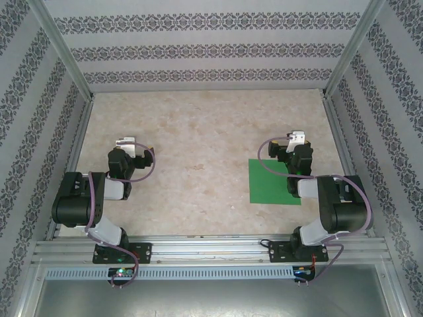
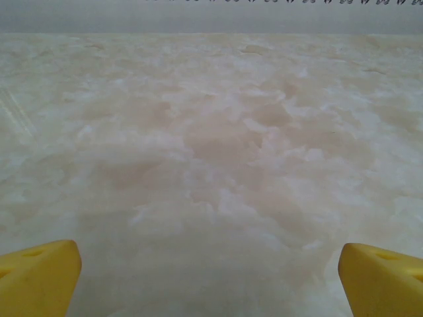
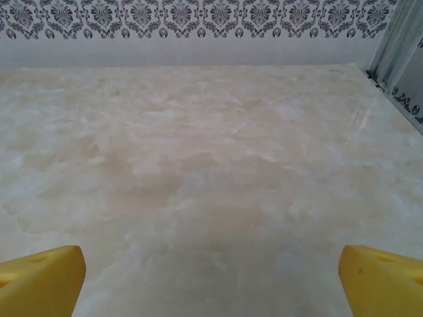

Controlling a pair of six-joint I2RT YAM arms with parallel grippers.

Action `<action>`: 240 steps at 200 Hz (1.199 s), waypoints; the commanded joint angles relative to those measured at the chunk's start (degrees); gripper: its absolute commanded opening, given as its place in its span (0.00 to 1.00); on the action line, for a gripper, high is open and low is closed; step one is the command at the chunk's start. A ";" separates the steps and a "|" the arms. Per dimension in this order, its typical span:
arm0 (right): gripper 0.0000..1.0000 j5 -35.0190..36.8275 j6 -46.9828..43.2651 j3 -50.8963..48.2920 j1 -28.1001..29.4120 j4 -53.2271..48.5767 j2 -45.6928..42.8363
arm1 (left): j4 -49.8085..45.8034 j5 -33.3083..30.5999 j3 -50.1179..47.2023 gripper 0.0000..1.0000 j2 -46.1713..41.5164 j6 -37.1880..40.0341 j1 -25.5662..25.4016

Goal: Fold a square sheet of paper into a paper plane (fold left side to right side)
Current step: Move the square sheet of paper to the center of the table.

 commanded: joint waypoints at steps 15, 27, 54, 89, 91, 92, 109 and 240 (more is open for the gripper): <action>0.98 0.95 0.47 -0.42 0.60 1.77 0.54 | -0.16 1.07 1.00 1.00 0.23 0.84 -0.42; 0.98 0.96 0.48 -0.42 0.61 1.83 0.58 | -0.16 1.07 1.00 1.00 0.20 0.84 -0.42; 0.98 0.96 0.52 -0.42 0.61 1.76 0.54 | -0.16 1.07 1.00 1.00 0.20 0.84 -0.45; 0.98 0.89 0.53 -0.42 0.61 1.76 0.54 | -0.16 1.07 1.00 1.00 0.24 0.84 -0.48; 0.98 0.88 0.51 -0.42 0.61 1.76 0.54 | -0.16 1.07 0.94 1.00 0.20 0.84 -0.49; 0.98 0.92 0.51 -0.42 0.61 1.76 0.54 | -0.16 1.07 0.97 1.00 0.24 0.84 -0.45; 0.98 0.86 0.50 -0.42 0.58 1.76 0.54 | -0.21 1.07 1.00 1.00 0.21 0.75 -0.42; 0.98 0.66 2.08 -0.13 -0.45 -0.52 -2.28 | 0.20 -4.27 0.40 1.00 -1.19 -1.19 -0.42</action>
